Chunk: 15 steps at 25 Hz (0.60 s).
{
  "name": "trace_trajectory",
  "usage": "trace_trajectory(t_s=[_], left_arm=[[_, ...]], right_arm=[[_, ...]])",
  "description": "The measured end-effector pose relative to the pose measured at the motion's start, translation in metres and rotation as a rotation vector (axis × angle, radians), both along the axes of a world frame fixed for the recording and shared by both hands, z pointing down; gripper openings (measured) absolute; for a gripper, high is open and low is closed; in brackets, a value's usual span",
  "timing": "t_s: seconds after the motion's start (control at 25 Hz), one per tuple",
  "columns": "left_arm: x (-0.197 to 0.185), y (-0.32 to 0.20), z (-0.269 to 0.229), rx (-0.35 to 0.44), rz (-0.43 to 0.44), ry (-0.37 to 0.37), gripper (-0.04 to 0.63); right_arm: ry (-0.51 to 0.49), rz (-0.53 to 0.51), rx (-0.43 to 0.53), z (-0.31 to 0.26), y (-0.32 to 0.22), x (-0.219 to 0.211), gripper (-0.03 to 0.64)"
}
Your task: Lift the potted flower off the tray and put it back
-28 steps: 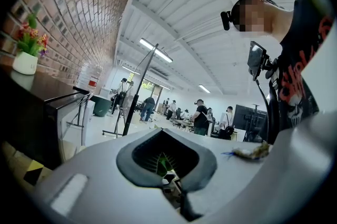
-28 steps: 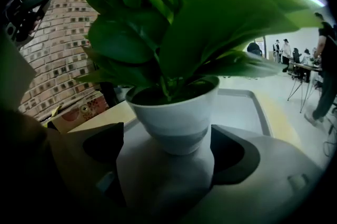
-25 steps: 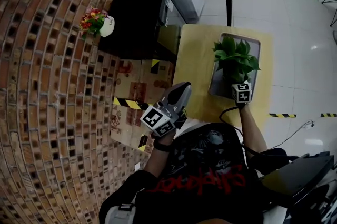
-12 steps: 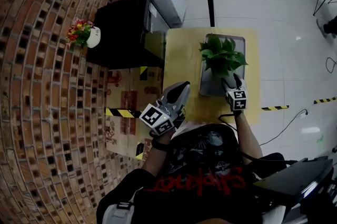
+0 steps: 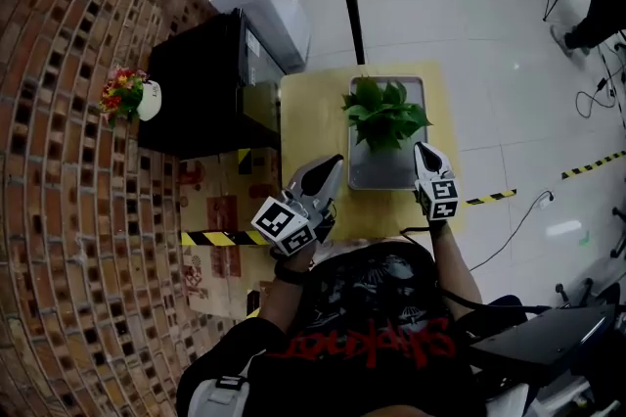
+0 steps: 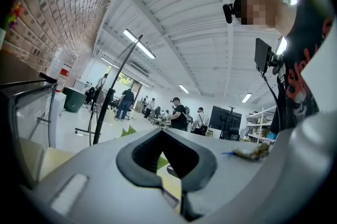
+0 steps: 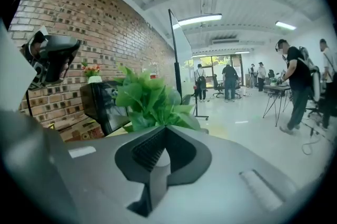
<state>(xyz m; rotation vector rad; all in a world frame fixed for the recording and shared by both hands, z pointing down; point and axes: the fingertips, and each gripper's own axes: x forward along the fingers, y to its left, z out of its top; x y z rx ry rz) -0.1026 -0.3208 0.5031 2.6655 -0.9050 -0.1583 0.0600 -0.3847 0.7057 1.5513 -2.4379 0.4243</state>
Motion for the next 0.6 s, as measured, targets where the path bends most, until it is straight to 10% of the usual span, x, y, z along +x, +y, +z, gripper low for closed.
trace_trajectory(t_s=[0.6], left_arm=[[0.017,-0.007,-0.019,0.036,0.067,0.044,0.002]], right_arm=[[-0.068,-0.112,0.248,-0.168,0.018,-0.045,0.003]])
